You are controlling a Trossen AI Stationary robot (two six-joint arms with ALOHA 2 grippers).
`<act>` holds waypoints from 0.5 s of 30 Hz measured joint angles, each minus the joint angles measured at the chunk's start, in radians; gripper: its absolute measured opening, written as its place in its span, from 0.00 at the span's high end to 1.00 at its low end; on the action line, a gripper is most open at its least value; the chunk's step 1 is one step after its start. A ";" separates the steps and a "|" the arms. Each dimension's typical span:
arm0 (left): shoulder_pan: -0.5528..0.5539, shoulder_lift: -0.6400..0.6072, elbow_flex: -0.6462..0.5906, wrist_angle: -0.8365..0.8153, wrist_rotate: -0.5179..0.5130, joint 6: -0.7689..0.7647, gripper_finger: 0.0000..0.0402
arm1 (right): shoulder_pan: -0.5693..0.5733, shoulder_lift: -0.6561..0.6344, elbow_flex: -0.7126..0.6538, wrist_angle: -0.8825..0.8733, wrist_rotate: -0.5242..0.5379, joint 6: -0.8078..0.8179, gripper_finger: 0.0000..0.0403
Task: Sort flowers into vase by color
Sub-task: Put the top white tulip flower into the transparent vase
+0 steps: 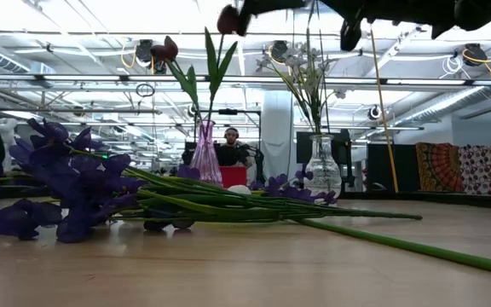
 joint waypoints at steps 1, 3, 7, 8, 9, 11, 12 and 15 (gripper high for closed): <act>0.010 -0.030 0.003 -0.042 0.004 -0.001 0.67 | 0.000 -0.016 0.000 -0.005 0.002 -0.006 1.00; 0.026 -0.083 0.018 -0.109 0.005 -0.001 0.66 | 0.000 -0.060 0.000 -0.046 0.030 -0.021 1.00; 0.036 -0.211 0.019 -0.201 0.000 0.067 0.66 | 0.001 -0.175 0.000 -0.236 0.137 -0.053 1.00; 0.035 -0.239 0.019 -0.220 -0.009 0.087 0.66 | 0.001 -0.205 0.000 -0.287 0.165 -0.057 1.00; 0.034 -0.267 0.019 -0.243 -0.022 0.103 0.66 | 0.001 -0.232 0.000 -0.326 0.188 -0.061 1.00; 0.029 -0.320 0.019 -0.282 -0.061 0.128 0.66 | 0.007 -0.287 0.000 -0.429 0.242 -0.070 1.00; 0.026 -0.348 0.019 -0.308 -0.087 0.137 0.66 | 0.013 -0.308 0.000 -0.465 0.279 -0.077 1.00; 0.011 -0.427 0.005 -0.405 -0.151 0.149 0.66 | 0.032 -0.363 0.000 -0.549 0.396 -0.124 1.00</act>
